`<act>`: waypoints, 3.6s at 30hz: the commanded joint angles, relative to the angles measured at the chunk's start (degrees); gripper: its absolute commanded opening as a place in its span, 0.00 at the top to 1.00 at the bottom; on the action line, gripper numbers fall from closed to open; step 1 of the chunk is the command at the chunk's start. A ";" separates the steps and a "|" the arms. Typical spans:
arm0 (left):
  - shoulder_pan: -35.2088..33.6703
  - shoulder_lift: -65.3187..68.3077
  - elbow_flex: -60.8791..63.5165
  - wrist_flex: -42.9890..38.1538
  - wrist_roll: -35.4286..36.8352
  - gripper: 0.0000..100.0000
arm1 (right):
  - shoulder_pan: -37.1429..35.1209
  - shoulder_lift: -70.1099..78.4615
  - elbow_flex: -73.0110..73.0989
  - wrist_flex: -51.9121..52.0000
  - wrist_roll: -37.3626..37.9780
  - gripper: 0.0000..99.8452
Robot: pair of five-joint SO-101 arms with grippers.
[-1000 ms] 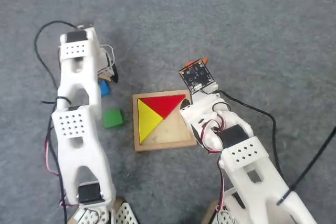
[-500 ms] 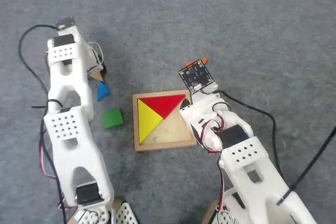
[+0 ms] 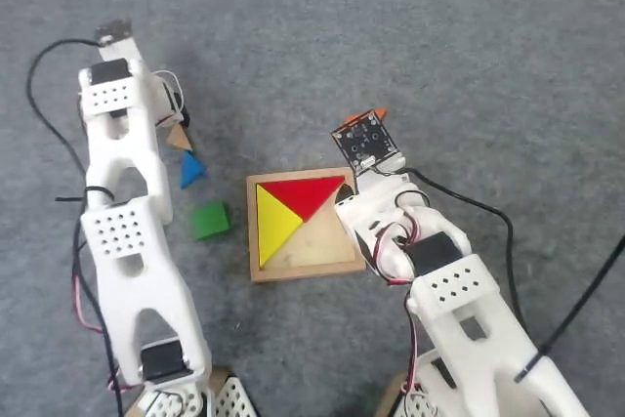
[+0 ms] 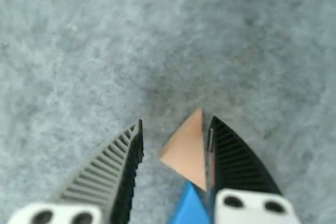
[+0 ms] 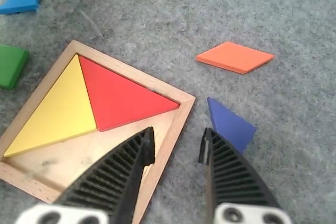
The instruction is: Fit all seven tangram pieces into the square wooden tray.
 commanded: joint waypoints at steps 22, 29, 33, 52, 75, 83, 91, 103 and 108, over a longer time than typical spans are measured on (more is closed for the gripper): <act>0.35 14.42 -29.58 16.88 2.55 0.89 | -0.13 -2.24 -0.88 -0.75 0.70 0.85; 0.44 14.59 -29.41 17.58 2.37 0.92 | -0.04 -2.24 -0.88 -0.84 0.79 0.85; 0.53 13.63 -26.77 17.67 1.41 0.91 | -0.04 -2.24 -0.88 -1.01 0.97 0.85; -0.79 4.84 -8.84 14.42 7.12 0.82 | 0.22 -2.15 -0.53 -1.19 1.05 0.85; -0.53 4.40 -8.92 14.68 6.68 0.94 | 0.31 -2.15 -0.53 -1.19 1.05 0.85; -0.62 4.13 -9.54 15.65 5.54 0.95 | 0.31 -2.15 -0.53 -1.27 1.05 0.85; -0.88 4.22 -11.82 17.41 5.54 0.98 | 0.31 -2.15 -0.70 -1.27 1.05 0.85; -0.88 2.73 -11.56 17.49 5.89 0.99 | 0.31 -2.68 -0.79 -1.27 1.14 0.85; -2.90 -4.48 -5.32 17.41 7.30 0.99 | 0.31 -2.68 -0.79 -1.27 1.14 0.85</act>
